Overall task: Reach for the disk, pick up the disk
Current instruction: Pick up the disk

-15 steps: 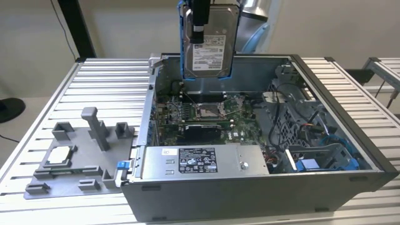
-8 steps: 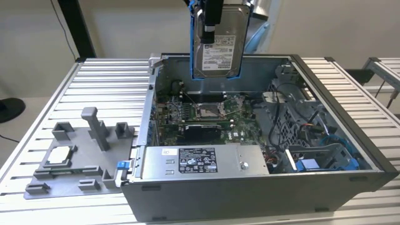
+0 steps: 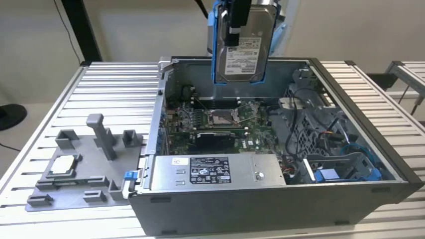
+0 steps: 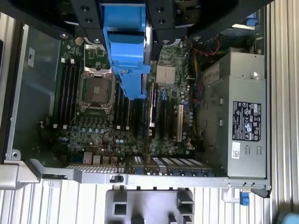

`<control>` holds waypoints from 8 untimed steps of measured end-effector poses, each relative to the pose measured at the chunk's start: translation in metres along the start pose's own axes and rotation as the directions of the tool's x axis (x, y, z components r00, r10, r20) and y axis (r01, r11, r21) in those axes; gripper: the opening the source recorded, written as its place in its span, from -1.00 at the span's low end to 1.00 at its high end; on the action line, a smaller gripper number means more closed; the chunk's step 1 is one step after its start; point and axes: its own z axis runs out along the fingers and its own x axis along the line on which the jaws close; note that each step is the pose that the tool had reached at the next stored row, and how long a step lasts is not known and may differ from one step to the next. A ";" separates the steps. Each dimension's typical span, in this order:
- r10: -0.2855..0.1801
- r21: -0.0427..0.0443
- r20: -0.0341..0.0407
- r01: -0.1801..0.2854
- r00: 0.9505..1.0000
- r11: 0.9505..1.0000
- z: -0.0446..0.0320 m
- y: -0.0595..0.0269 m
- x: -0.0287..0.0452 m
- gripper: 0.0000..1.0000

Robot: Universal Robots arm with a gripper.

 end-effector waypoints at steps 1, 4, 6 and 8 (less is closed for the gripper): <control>0.000 0.000 0.000 0.000 1.000 1.000 0.0001 -0.0027 0.0001 -1.00; -0.001 0.000 0.000 0.001 1.000 1.000 0.0003 -0.0106 0.0003 -1.00; -0.002 0.000 0.000 0.002 1.000 1.000 0.0004 -0.0158 0.0005 -1.00; -0.003 0.000 0.000 0.003 1.000 1.000 0.0005 -0.0205 0.0007 -1.00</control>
